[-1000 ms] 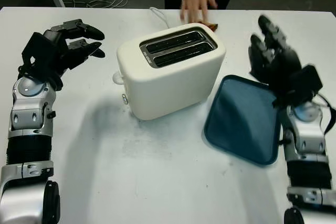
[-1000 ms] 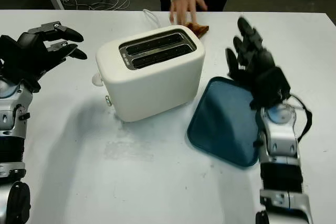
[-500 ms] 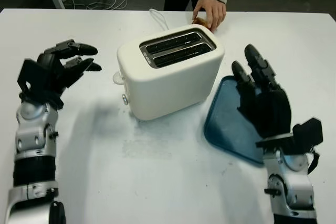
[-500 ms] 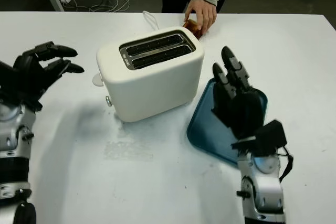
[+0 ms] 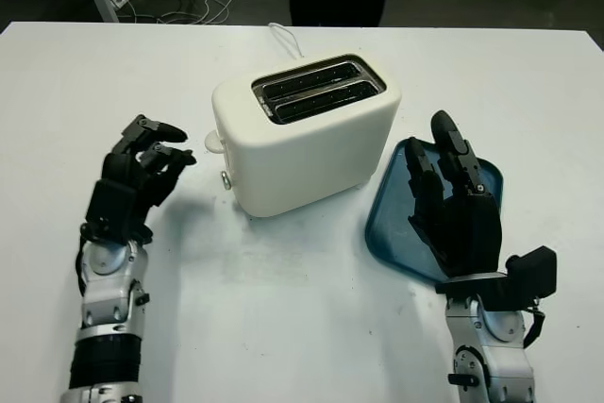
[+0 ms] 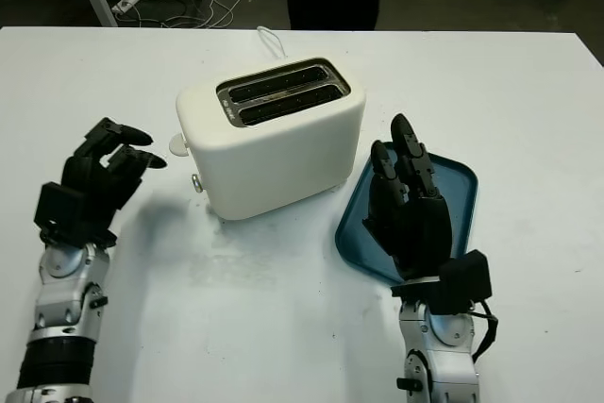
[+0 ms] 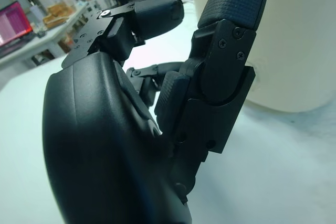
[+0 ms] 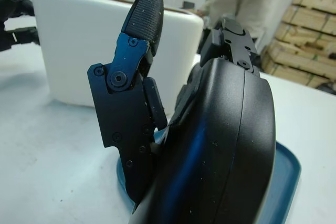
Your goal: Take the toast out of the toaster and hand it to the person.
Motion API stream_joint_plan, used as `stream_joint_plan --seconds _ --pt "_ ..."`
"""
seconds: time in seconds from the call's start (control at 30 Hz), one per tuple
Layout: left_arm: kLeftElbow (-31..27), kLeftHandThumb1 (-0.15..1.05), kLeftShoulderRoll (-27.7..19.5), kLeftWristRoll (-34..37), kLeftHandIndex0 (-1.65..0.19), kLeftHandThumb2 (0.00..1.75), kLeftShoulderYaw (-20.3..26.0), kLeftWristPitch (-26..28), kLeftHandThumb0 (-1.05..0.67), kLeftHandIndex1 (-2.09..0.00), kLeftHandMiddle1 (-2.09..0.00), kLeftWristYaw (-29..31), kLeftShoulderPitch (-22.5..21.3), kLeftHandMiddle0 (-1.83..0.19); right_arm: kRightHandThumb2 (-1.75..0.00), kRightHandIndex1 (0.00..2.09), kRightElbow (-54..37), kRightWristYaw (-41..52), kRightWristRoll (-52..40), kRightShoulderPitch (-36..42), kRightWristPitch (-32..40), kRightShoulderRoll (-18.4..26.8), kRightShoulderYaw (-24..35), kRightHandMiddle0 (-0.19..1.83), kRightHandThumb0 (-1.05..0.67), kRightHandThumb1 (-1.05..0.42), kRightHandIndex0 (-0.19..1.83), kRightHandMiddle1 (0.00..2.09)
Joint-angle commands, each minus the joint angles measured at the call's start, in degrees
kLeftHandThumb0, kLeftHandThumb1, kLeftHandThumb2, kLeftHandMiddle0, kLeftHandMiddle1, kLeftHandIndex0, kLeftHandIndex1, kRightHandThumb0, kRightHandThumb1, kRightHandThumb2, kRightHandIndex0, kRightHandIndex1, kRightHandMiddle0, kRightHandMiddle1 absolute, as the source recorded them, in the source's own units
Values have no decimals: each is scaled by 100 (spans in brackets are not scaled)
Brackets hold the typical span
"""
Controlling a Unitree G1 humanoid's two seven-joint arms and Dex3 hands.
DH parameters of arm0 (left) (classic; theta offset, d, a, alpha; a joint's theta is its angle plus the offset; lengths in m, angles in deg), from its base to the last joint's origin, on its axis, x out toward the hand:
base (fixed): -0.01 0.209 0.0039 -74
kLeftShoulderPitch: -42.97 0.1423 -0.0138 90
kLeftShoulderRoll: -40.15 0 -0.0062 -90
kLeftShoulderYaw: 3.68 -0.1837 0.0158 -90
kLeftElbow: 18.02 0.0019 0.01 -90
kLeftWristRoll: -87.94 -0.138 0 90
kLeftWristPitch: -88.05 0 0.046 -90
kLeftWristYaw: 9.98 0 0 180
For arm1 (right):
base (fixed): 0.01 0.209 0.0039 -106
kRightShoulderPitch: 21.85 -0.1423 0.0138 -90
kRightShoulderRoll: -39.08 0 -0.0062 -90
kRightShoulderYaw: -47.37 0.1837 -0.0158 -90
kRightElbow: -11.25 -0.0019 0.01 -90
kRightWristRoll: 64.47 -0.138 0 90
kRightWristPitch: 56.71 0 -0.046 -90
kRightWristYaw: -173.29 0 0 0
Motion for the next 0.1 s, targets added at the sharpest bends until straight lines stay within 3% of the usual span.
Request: stream_joint_plan --seconds 0.0,0.07 --pt "128 91 81 112 -32 4 1 -245 -105 -160 -165 40 72 -32 -71 0 63 -41 48 32 -142 -43 -15 0 -69 -92 0 0" --pt "330 91 111 181 -34 2 18 -412 -105 -155 -163 142 9 -31 -71 0 127 -31 45 15 -215 -57 -18 0 -68 -92 0 0"
